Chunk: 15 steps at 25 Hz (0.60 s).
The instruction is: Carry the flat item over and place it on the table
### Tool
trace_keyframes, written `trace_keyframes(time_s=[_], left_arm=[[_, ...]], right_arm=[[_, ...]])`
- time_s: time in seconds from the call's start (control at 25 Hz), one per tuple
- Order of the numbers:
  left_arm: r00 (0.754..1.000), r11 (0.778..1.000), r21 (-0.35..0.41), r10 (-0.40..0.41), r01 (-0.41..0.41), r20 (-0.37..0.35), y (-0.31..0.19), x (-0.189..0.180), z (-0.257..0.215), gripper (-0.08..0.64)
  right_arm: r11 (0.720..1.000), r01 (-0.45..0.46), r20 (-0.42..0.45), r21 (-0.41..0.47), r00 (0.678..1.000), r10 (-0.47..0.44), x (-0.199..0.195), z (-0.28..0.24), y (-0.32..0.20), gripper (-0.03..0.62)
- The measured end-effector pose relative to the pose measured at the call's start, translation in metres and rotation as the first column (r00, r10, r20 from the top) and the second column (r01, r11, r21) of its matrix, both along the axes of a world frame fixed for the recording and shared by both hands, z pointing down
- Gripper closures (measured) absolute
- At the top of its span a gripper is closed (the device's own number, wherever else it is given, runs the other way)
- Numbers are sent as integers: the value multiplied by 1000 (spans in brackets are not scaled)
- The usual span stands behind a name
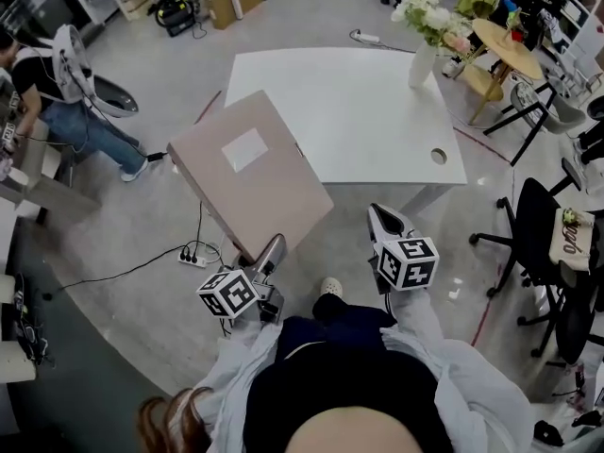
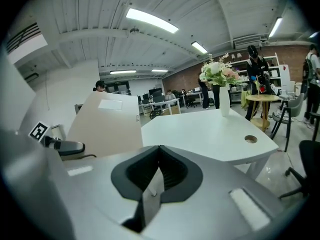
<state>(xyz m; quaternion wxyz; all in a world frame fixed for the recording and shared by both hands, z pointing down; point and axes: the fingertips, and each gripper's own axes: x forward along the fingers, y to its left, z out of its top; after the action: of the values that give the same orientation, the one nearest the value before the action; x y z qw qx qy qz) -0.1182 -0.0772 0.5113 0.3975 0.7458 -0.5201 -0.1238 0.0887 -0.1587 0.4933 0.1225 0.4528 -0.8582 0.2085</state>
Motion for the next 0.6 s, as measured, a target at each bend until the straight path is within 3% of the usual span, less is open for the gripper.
trace_keyframes(time_s=[0.2,0.6], left_arm=[[999,1000,23,-18,19,-34,-23,9,4,281],[997,1000,-19,-16,15,-79,-48,15,12,281]], right_arm=[[1000,15,11,-10,1000,-15,-1,15,-33,581],[996,76,27,-50,997,-74,-15,24,-61,581]])
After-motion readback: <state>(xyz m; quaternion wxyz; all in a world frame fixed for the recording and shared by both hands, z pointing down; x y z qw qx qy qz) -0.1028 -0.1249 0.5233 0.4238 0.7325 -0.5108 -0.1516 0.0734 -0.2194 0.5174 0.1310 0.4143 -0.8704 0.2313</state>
